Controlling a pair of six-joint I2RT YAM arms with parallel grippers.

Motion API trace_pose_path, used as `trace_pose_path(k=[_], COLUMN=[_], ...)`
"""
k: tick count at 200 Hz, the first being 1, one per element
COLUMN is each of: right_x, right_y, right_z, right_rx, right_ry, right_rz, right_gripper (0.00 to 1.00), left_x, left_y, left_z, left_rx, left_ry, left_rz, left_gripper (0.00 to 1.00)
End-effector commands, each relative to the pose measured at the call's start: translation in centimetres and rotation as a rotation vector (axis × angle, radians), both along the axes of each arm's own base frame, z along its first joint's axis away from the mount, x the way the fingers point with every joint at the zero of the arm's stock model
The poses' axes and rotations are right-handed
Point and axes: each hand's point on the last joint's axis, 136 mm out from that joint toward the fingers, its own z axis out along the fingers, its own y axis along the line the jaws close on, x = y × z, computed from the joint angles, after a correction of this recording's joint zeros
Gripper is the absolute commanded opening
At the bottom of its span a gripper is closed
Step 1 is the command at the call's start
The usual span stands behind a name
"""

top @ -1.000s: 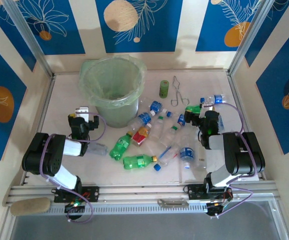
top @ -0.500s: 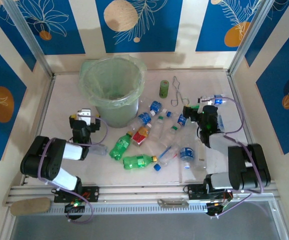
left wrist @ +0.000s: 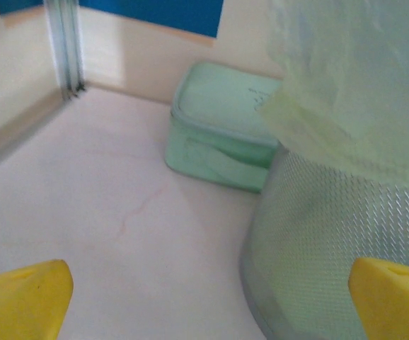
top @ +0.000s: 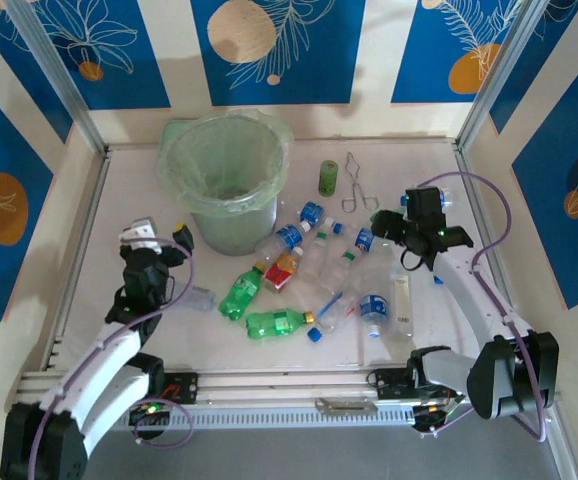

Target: Put the plastic bottles in the bin

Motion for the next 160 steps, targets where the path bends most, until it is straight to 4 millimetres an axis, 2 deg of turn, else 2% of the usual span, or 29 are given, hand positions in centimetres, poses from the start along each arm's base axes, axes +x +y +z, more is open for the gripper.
trace_pose_path(k=[1, 27, 59, 93, 131, 160], right_x=[-6.0, -7.6, -7.8, -7.3, -7.3, -7.2], right_y=[0.0, -0.9, -1.6, -2.0, -2.6, -2.3], right_z=[-2.2, -3.7, -5.9, -7.1, -9.5, -10.0], right_rx=[0.04, 0.036, 0.104, 0.122, 0.113, 0.133], right_ry=[0.247, 0.31, 0.364, 0.362, 0.404, 0.432], right_rz=[-0.031, -0.081, -0.142, -0.176, -0.212, -0.202], right_gripper=[0.81, 0.79, 0.73, 0.69, 0.68, 0.67], left_x=[-2.6, -4.4, -5.5, -6.0, -6.4, -6.2], left_y=[-2.4, -5.0, -8.1, -10.3, -12.8, -14.2], left_z=[-2.6, -3.4, -4.5, -4.5, -5.0, -5.0], left_rx=[-0.129, -0.238, -0.385, -0.359, -0.354, -0.344], left_ry=[0.195, 0.273, 0.32, 0.318, 0.336, 0.321], left_rz=[-0.124, -0.256, -0.363, -0.409, -0.462, -0.482], left_gripper=[1.0, 1.0, 1.0, 1.0, 1.0, 1.0])
